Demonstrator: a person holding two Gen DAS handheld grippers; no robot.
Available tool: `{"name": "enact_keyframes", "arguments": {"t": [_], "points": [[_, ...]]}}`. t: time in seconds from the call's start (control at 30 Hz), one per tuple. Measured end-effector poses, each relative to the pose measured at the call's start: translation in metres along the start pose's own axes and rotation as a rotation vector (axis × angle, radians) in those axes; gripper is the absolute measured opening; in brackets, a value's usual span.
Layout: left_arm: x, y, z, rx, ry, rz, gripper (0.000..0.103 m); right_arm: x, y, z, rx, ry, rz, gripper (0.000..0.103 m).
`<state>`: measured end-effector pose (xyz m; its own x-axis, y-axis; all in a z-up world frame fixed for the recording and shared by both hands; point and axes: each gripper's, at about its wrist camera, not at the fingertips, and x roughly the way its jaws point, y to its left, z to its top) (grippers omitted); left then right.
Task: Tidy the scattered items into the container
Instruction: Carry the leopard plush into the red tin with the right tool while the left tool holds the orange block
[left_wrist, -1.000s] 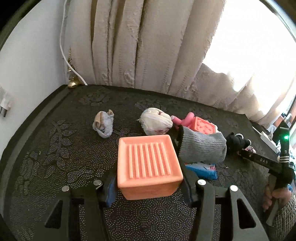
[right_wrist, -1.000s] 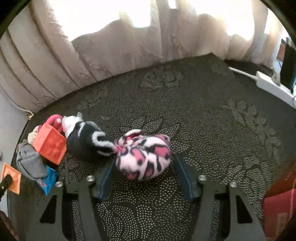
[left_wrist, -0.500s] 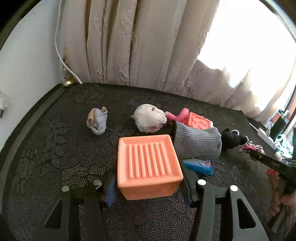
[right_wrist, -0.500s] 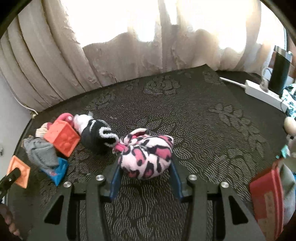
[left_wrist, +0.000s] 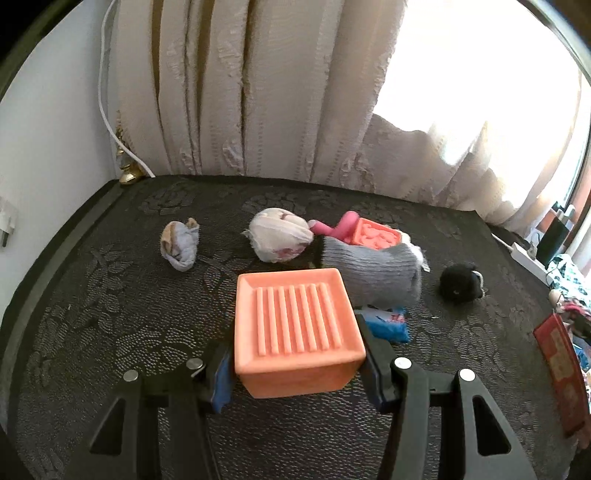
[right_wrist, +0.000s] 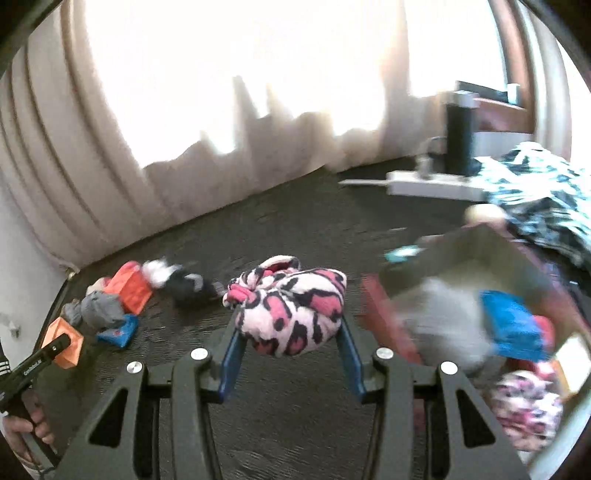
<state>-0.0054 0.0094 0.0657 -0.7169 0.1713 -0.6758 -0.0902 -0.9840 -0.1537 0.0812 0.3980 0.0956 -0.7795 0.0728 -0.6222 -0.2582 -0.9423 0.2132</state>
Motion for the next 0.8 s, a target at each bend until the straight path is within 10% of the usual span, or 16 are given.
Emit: {"name": "enact_keyframes", "arguments": {"t": [0.4, 0.8], "points": [[-0.023, -0.085, 0.003, 0.11, -0.02, -0.087, 0.057, -0.045, -0.109, -0.01, 0.174, -0.052, -0.188, 0.05], [-0.034, -0.206, 0.0, 0.277, -0.008, -0.22, 0.057, -0.075, -0.13, -0.036, 0.106, -0.082, -0.213, 0.05]]}}
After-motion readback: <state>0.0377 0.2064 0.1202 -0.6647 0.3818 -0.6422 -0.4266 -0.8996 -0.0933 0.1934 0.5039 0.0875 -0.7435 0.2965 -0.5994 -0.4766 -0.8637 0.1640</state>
